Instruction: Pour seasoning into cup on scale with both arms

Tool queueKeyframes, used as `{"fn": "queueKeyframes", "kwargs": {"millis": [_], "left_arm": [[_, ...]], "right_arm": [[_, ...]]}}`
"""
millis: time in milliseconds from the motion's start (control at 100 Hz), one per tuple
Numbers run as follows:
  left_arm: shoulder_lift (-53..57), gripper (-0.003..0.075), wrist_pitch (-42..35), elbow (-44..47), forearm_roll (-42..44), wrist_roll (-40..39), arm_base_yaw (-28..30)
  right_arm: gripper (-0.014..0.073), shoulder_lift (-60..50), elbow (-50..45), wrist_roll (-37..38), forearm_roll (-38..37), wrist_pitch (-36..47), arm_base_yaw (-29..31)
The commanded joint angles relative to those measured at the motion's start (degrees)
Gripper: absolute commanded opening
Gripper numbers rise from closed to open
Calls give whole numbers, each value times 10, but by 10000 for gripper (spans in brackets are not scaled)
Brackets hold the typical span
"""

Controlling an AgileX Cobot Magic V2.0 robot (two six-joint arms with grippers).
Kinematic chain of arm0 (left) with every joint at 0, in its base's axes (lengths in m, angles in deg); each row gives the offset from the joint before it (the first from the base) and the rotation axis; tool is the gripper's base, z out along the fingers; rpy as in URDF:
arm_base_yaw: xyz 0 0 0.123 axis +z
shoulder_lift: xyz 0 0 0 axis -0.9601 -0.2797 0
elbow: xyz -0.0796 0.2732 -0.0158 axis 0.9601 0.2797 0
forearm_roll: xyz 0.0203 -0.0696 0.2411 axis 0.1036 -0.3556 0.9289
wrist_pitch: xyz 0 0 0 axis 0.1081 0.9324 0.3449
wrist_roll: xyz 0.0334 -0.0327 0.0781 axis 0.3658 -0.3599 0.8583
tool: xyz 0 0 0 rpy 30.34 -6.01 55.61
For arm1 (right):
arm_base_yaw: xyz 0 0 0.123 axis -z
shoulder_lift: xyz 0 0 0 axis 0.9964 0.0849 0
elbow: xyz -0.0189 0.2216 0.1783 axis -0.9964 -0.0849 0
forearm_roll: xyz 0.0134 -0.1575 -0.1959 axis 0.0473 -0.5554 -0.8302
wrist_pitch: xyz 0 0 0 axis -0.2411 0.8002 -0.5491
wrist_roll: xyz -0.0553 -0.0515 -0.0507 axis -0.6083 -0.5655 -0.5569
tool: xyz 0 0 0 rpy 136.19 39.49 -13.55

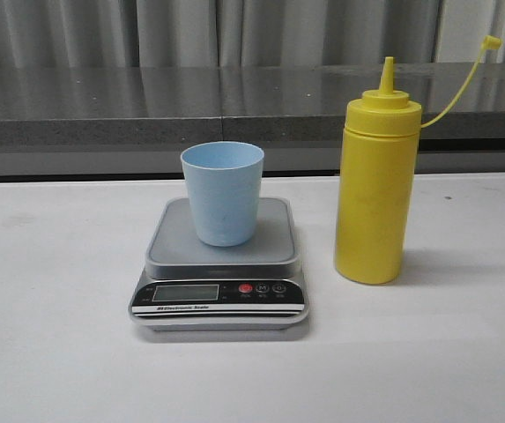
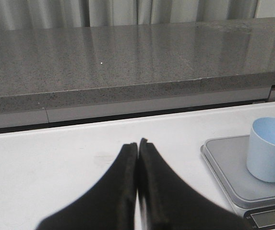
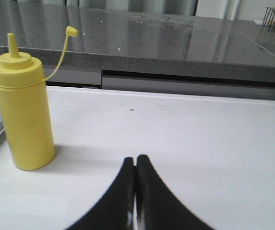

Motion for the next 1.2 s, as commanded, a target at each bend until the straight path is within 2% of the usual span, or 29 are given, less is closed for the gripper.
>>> {"fn": "queueKeyframes", "kwargs": {"millis": [0, 400, 1190], "left_arm": [[-2, -20, -46, -14, 0, -7, 0], [-2, -20, -46, -14, 0, -7, 0], [-2, -20, -46, -14, 0, -7, 0]], "right_arm": [[-68, -12, 1, -12, 2, 70, 10], [-68, -12, -78, -8, -21, 177, 10], [-68, -12, -77, -7, -21, 168, 10]]}}
